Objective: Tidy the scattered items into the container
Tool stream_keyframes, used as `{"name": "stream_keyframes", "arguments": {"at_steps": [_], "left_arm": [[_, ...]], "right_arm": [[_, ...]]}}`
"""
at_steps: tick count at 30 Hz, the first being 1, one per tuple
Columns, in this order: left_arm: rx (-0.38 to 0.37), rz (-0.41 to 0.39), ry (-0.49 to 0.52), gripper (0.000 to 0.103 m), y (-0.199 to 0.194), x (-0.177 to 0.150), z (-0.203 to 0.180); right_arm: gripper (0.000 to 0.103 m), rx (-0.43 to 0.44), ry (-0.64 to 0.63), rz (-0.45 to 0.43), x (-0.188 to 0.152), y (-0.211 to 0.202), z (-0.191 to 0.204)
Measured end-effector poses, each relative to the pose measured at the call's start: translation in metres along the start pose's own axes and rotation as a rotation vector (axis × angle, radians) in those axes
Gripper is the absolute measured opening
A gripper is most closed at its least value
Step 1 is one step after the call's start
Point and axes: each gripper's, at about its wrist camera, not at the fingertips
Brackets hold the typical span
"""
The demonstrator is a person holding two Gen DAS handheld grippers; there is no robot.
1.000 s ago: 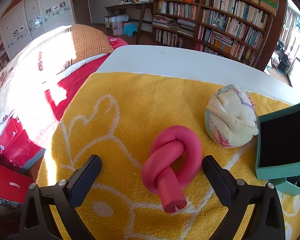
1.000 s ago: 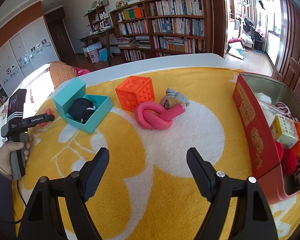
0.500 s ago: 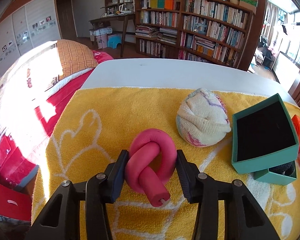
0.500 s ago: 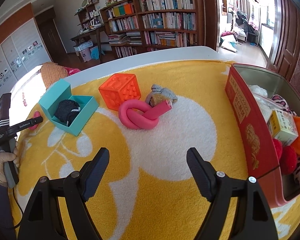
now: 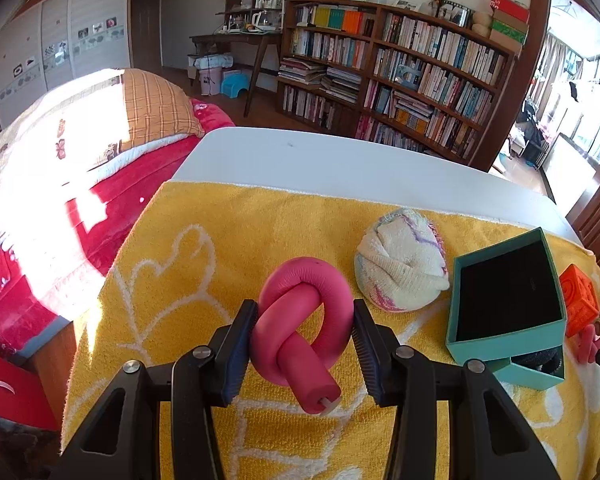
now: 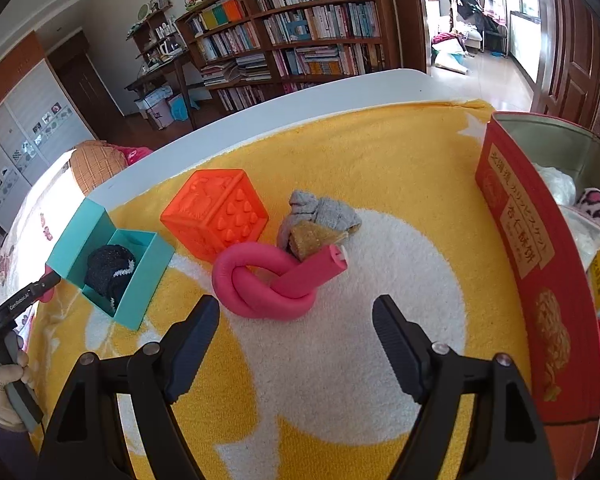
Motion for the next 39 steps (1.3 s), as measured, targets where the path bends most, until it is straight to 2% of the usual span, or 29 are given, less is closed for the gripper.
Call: {"name": "stream_keyframes", "arguments": {"at_steps": [2,5,10,11,14,17,24,31,39], "left_arm": [[-0.001,-0.004,-0.002,0.049,-0.001,0.000,0.000],[-0.004,-0.006,-0.004,0.049,-0.002,0.000,-0.001],[-0.008,0.001,0.006,0.049,-0.001,-0.002,-0.004],[-0.008,0.001,0.006,0.049,-0.001,-0.002,-0.005],[-0.011,-0.006,0.006,0.049,-0.004,-0.001,-0.006],[-0.015,-0.014,0.007,0.049,-0.007,0.000,-0.006],[-0.021,-0.023,0.012,0.049,-0.012,0.000,-0.011],[-0.033,-0.035,0.050,0.049,-0.019,-0.001,-0.028],[-0.053,-0.081,0.147,0.049,-0.046,-0.004,-0.065]], "right_arm": [[0.082,0.026,0.014,0.029,0.004,0.012,0.003],[0.084,0.019,0.029,0.016,0.010,0.020,0.007],[0.084,-0.046,-0.030,0.006,0.011,0.027,0.018],[0.083,-0.068,-0.057,0.004,0.009,0.027,0.022],[0.063,-0.160,-0.103,-0.014,0.004,0.026,0.025],[0.062,-0.136,-0.069,-0.015,0.002,0.019,0.017],[0.062,-0.069,-0.016,-0.061,-0.009,-0.021,0.000],[0.062,-0.036,0.003,-0.164,-0.019,-0.083,-0.016],[0.062,-0.092,0.068,-0.275,-0.029,-0.147,-0.070]]}}
Point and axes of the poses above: each gripper's, at about its wrist camera, not at the fingertips, and y roughly the way its jaws point, z to its left, x to its top, and after that the axes turned 1 degree about z, right-handed
